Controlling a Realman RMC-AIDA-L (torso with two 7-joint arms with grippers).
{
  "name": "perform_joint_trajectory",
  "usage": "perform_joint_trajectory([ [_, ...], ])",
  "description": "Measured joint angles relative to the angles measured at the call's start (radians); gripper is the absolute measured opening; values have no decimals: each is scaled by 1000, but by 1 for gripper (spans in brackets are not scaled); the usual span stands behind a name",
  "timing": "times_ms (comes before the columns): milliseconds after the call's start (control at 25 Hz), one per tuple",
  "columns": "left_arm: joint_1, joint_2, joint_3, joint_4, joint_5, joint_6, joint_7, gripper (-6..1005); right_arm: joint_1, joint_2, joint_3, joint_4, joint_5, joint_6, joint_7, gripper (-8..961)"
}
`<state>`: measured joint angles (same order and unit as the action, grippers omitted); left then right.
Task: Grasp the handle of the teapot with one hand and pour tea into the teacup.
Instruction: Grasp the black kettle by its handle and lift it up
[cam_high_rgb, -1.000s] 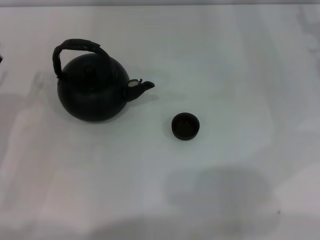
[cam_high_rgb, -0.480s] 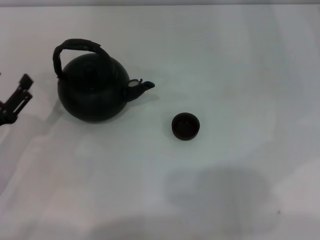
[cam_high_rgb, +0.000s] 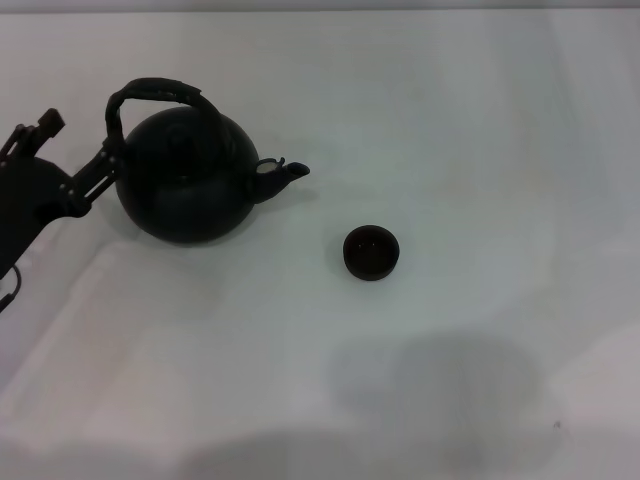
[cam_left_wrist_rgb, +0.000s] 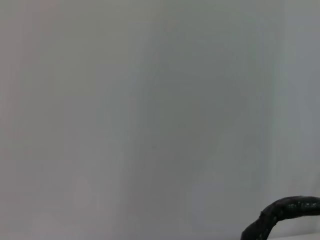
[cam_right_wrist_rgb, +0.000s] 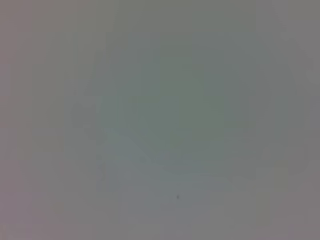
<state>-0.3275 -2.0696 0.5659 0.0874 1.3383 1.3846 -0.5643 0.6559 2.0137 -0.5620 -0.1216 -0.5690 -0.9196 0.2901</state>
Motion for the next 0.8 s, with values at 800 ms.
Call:
perform_joint_trajectory([
  [800,-71,-8,-6,-7,4,-92,7,816,1,-2,-3,1,2,1,2,830],
])
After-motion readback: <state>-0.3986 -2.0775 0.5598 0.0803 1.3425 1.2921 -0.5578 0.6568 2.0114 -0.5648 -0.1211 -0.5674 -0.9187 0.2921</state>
